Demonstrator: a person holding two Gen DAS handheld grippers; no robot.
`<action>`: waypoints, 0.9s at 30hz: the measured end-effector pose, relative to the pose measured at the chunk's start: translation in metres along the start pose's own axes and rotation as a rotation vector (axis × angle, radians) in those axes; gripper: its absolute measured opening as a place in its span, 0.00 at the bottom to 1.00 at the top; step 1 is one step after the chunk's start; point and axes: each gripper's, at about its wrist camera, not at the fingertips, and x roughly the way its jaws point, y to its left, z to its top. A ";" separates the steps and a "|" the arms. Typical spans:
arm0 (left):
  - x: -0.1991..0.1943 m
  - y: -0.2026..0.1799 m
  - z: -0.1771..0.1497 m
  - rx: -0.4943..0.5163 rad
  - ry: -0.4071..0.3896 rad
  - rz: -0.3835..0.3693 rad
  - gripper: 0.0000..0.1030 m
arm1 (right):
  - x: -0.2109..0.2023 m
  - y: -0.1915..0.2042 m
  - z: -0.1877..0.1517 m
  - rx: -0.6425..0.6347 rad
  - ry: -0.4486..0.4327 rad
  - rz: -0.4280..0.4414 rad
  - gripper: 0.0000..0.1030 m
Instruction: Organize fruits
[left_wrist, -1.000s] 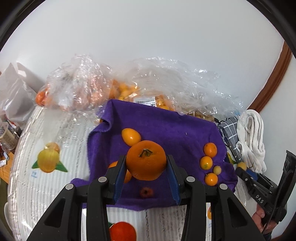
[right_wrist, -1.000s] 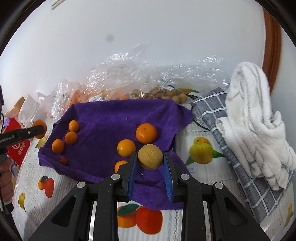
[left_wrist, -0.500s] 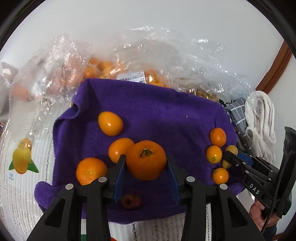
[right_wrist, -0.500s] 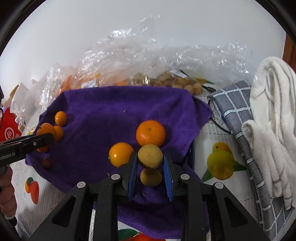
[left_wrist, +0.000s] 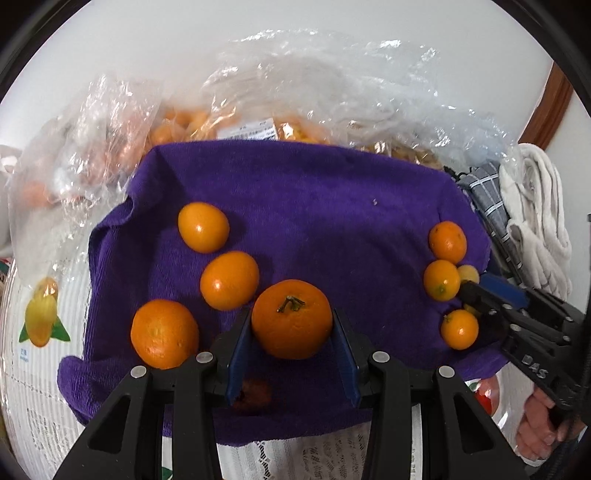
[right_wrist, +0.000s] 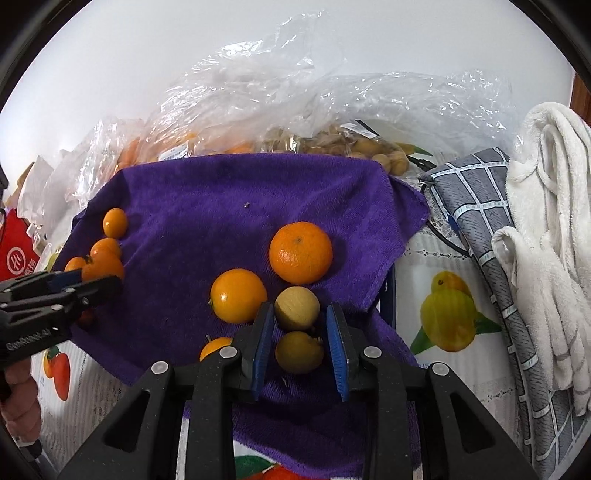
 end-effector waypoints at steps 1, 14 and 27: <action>0.000 0.001 -0.001 -0.002 0.002 0.002 0.39 | -0.003 0.000 -0.001 0.001 0.000 -0.002 0.38; -0.090 -0.001 -0.028 0.008 -0.111 0.028 0.68 | -0.090 0.005 -0.018 0.027 -0.057 -0.039 0.53; -0.199 -0.020 -0.098 0.018 -0.293 0.089 0.80 | -0.193 0.003 -0.077 0.049 -0.146 -0.098 0.70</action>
